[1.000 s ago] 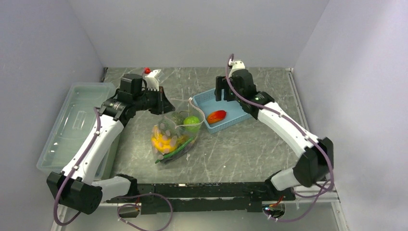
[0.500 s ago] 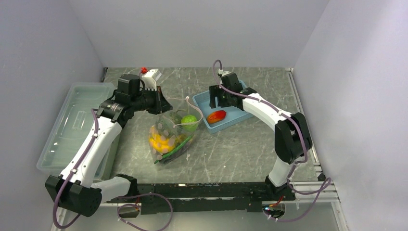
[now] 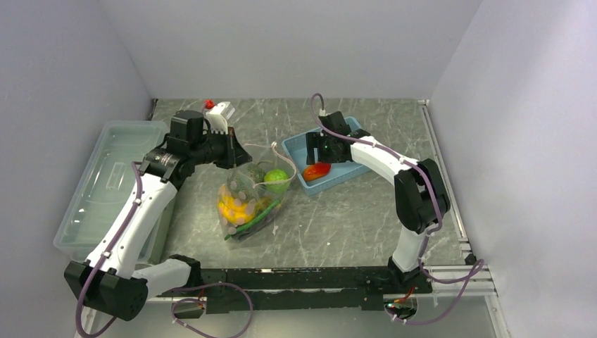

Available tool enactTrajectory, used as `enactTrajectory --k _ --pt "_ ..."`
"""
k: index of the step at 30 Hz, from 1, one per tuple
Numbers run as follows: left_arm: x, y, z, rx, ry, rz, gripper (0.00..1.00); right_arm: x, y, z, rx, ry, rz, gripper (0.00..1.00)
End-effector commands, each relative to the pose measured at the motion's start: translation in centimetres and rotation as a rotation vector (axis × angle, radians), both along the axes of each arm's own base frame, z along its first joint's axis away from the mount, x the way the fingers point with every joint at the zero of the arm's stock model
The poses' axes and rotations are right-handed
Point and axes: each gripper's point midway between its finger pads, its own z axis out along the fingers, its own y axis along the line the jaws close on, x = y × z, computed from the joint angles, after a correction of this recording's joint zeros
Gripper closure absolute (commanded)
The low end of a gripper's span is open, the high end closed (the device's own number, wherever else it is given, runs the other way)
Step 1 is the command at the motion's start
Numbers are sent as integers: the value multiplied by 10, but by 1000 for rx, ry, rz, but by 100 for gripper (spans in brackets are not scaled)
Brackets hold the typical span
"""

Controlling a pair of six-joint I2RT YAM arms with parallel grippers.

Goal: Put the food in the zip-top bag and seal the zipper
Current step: Pick up the fake fruit from the bin.

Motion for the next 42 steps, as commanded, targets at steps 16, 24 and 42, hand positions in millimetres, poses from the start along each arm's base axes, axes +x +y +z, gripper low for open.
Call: enactTrajectory --k 16,24,42 --pt "-4 0 22 -25 -81 3 100 18 12 -29 44 63 -92 19" --pt "-5 -1 23 -26 -84 2 100 33 16 -29 30 43 -104 19" --pt "-4 -1 21 -24 -78 3 100 25 23 -15 -3 24 -42 20"
